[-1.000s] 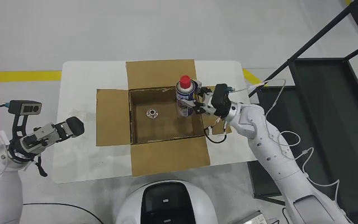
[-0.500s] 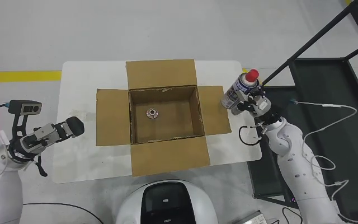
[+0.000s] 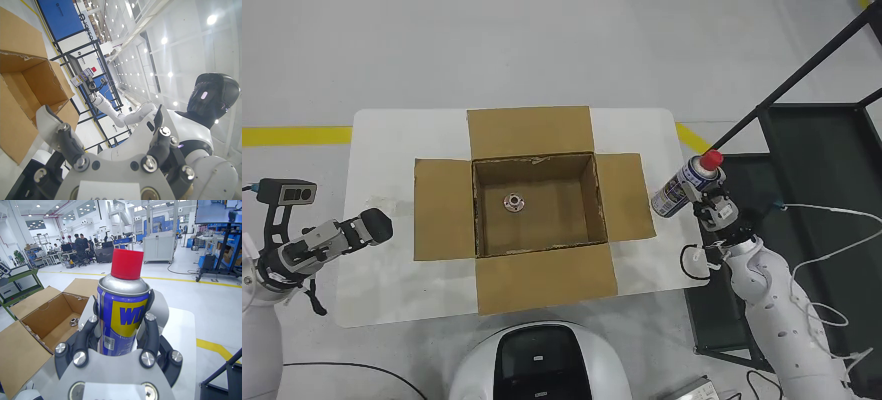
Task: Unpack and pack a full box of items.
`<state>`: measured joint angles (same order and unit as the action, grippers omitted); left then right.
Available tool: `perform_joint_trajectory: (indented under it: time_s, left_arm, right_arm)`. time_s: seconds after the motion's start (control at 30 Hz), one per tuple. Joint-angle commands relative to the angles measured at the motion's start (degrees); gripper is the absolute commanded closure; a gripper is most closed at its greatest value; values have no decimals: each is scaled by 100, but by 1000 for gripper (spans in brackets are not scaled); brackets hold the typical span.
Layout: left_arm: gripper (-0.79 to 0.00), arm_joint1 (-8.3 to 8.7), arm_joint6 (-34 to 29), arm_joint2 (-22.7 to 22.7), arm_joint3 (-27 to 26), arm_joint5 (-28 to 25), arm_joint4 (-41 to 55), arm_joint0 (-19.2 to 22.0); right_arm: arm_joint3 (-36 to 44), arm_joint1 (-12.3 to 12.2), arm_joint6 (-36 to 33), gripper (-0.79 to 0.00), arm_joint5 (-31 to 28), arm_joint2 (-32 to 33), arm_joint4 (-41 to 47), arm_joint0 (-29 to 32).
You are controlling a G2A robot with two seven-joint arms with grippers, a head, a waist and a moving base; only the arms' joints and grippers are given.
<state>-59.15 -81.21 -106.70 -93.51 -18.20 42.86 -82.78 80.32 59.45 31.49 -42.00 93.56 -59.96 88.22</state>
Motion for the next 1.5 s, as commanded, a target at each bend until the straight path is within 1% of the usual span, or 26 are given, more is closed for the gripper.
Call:
perform_joint_trajectory:
  time_s: [0.0, 0.43, 0.5, 0.57, 0.7, 0.8, 0.93, 1.13, 1.23, 1.33, 1.47]
  left_arm:
    - [-785, 0, 0, 0, 0, 0, 0, 0]
    - [-785, 0, 0, 0, 0, 0, 0, 0]
    - [-785, 0, 0, 0, 0, 0, 0, 0]
    - [-785, 0, 0, 0, 0, 0, 0, 0]
    - [-785, 0, 0, 0, 0, 0, 0, 0]
    - [-785, 0, 0, 0, 0, 0, 0, 0]
    - [-785, 0, 0, 0, 0, 0, 0, 0]
    - [-785, 0, 0, 0, 0, 0, 0, 0]
    - [-785, 0, 0, 0, 0, 0, 0, 0]
    - [-785, 0, 0, 0, 0, 0, 0, 0]
    - [-785, 0, 0, 0, 0, 0, 0, 0]
  right_arm:
    - [0, 0, 0, 0, -1, 0, 0, 0]
    - [30, 4, 37, 0, 46, 18, 31, -14]
    - [31, 4, 484, 0, -7, 123, -85, 18]
    - [-182, -1, 951, 0, -92, 216, -311, 107]
    - [-805, 11, 1793, 0, -93, 195, -852, 179]
    - [-1407, 61, 2283, 0, 245, -24, -1215, 63]
    - [-2294, 184, 2863, 0, 861, -477, -1508, -347]
    - [-3764, 408, 3282, 0, 1425, -1072, -1531, -1209]
    - [-4446, 498, 3392, 0, 1709, -1314, -1729, -1624]
    - [-4984, 583, 3575, 0, 1856, -1494, -1818, -1969]
    - [-5553, 665, 3742, 0, 1908, -1666, -1924, -2299]
